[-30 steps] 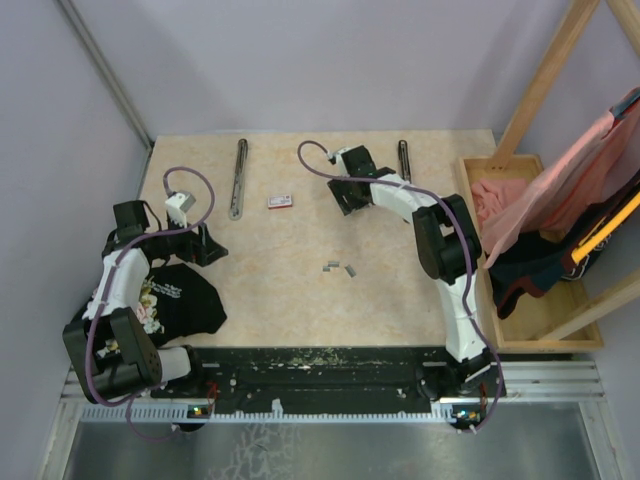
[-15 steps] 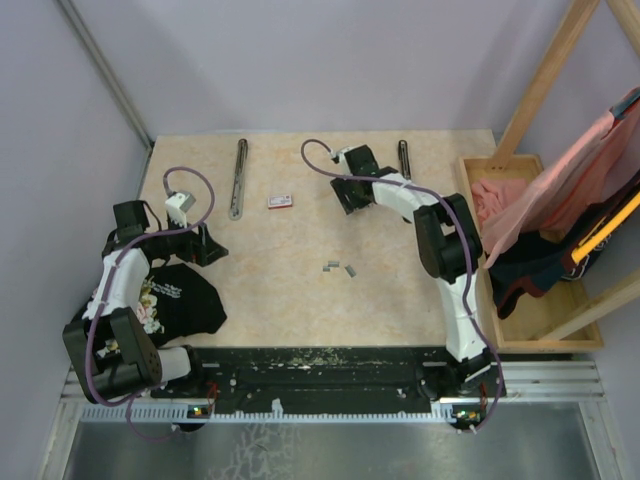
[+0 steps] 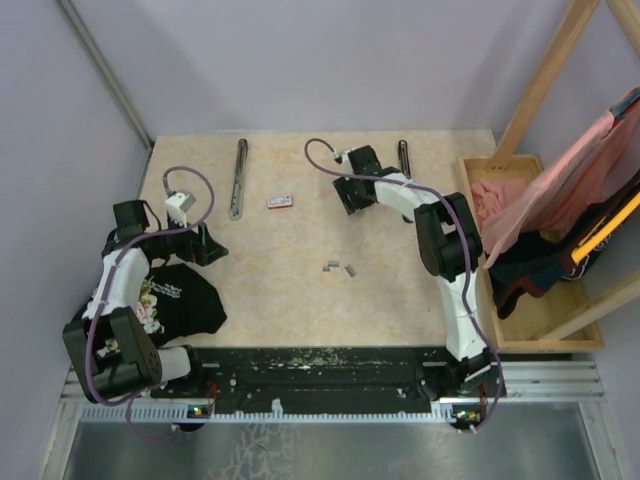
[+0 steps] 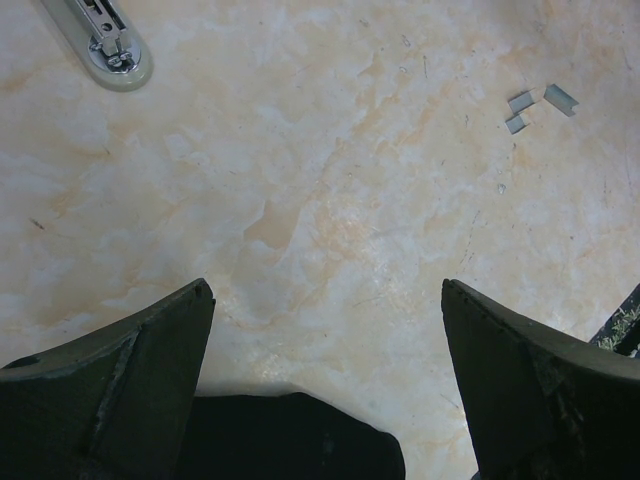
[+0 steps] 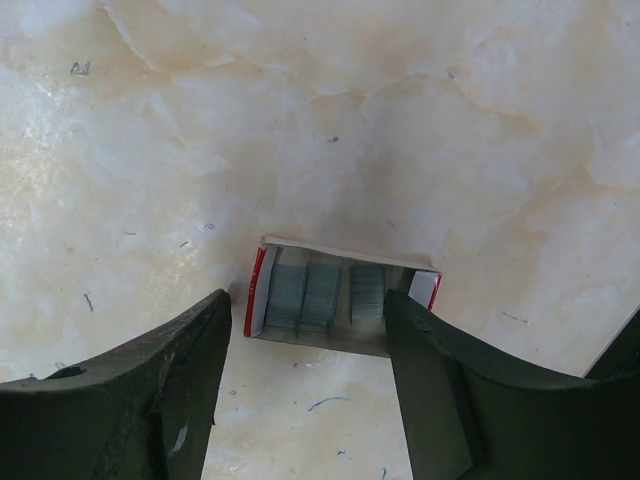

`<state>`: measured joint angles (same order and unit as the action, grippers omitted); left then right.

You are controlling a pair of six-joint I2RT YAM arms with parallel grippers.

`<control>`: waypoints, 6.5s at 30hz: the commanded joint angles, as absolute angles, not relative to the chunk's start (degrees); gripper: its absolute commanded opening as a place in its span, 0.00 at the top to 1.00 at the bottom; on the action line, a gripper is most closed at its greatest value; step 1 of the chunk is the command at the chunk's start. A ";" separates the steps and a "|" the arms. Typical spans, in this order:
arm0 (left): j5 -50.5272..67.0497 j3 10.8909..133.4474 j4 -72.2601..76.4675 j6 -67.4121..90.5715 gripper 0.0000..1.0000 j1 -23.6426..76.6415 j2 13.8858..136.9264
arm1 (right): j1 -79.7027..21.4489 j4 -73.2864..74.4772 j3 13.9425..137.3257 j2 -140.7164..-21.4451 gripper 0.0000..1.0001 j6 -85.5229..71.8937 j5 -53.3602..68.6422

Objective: Unload the staples from the stapler
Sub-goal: Adjust the staple in the staple box, then pick up the staple from the center of the board, then place the staple in the staple box.

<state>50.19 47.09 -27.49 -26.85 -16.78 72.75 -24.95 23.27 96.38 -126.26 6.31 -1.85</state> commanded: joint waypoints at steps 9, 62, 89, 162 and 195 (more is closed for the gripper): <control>51.86 48.71 -28.30 -27.68 0.00 -17.26 73.01 | -24.66 23.46 98.38 -127.35 0.45 5.79 -0.37; 51.94 48.88 -28.48 -27.53 0.00 -17.37 73.05 | -32.43 33.75 94.19 -112.63 0.32 38.94 12.88; 52.08 48.83 -28.43 -27.76 0.00 -17.57 72.71 | -42.52 36.94 83.07 -113.34 0.39 47.87 20.98; 52.78 49.03 -28.70 -27.71 0.00 -18.11 73.44 | -42.88 37.69 89.03 -109.65 0.85 42.32 20.97; 52.67 48.96 -28.74 -27.72 0.00 -18.11 73.67 | -26.98 26.66 101.48 -122.80 0.85 37.84 11.15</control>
